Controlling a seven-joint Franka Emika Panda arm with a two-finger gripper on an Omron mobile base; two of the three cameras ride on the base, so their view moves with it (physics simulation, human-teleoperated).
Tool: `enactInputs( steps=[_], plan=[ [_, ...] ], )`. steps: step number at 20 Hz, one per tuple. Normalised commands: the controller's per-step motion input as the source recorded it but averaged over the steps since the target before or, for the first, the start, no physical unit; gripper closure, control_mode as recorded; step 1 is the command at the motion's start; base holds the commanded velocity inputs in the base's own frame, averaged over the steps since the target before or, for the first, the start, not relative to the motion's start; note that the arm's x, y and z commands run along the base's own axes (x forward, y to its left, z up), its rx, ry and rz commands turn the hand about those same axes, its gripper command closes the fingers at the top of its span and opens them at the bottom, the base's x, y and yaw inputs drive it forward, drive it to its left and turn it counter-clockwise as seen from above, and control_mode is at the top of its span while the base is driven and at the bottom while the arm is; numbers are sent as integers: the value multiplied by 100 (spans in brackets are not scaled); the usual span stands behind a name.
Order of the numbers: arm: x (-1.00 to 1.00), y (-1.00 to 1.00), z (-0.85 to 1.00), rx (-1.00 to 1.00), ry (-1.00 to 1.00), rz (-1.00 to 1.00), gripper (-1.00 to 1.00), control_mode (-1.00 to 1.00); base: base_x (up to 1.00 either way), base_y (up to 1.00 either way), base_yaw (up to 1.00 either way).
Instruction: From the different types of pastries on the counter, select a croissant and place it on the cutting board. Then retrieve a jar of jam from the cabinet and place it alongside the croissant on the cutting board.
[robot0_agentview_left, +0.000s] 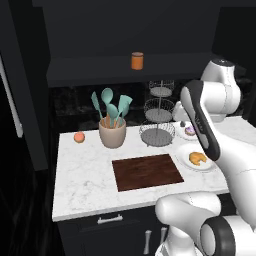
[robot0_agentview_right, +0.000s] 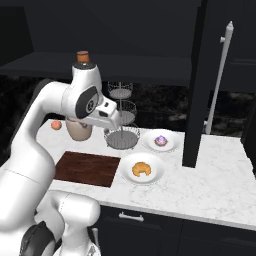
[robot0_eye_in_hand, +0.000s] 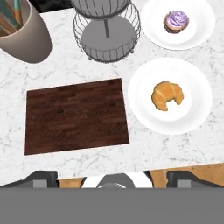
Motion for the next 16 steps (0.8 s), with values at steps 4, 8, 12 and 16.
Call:
enactInputs(
  steps=[4,8,12,16],
  plan=[
    [-24,-28,-24,-2,0,-3,-100,-100,0,0,0],
    [-21,-21,-31,-6,0,-6,-100,-100,0,0,0],
    [-2,-18,-33,-9,3,-7,-100,-100,0,0,0],
    [0,-26,-24,-5,7,-4,-100,-100,0,0,0]
  ],
)
